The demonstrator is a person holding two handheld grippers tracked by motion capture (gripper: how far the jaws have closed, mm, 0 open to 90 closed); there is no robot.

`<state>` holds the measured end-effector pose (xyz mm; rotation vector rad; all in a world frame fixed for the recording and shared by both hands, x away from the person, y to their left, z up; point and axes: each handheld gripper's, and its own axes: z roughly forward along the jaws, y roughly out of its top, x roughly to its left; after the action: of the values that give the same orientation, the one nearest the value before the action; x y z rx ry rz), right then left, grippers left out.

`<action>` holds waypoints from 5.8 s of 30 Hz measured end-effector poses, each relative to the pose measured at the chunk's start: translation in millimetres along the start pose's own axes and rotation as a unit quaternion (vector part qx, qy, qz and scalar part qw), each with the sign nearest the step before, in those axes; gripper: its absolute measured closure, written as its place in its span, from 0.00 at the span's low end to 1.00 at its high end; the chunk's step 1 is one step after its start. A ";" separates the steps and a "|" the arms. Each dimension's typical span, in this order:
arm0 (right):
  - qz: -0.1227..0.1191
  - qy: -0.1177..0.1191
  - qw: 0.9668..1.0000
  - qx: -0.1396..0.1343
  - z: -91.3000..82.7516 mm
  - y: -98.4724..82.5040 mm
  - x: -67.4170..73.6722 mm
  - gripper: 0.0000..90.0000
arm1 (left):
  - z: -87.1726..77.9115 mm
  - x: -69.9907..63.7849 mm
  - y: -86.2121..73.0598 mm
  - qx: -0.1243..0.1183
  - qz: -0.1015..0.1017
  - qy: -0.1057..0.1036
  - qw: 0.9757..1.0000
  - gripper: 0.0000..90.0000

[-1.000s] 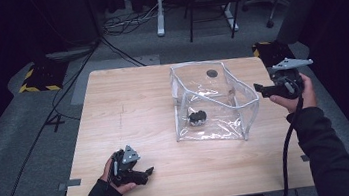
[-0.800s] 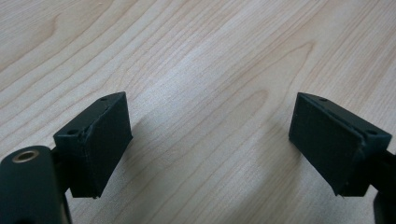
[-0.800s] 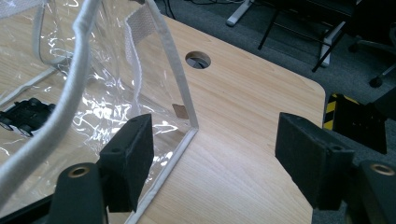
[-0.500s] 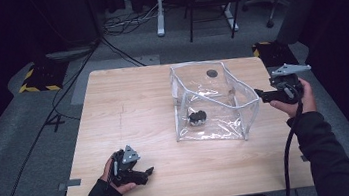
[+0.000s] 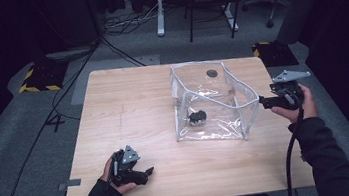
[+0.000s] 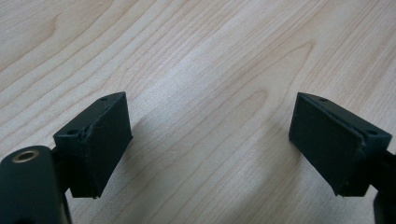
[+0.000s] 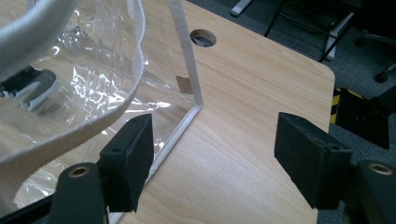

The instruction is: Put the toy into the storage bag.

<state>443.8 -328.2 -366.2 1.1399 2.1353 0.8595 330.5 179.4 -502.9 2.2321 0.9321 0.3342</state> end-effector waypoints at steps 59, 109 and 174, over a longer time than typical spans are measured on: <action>-0.040 0.034 0.998 0.043 16.5 -87.9 37.3 0.31 | 0.0 0.0 0.0 0.000 0.000 0.000 1.000 0.15; -0.025 0.071 0.997 0.034 -3.6 -158.7 34.2 0.23 | 0.0 0.0 0.0 0.000 0.000 0.000 1.000 0.15; 0.034 0.089 0.995 0.012 -12.4 -187.9 20.7 0.19 | -0.4 0.7 0.4 0.004 -0.004 0.007 1.000 0.14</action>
<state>331.4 -394.8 -503.4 1.1932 2.2669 1.0025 331.0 179.9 -502.4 2.2361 0.9523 0.3437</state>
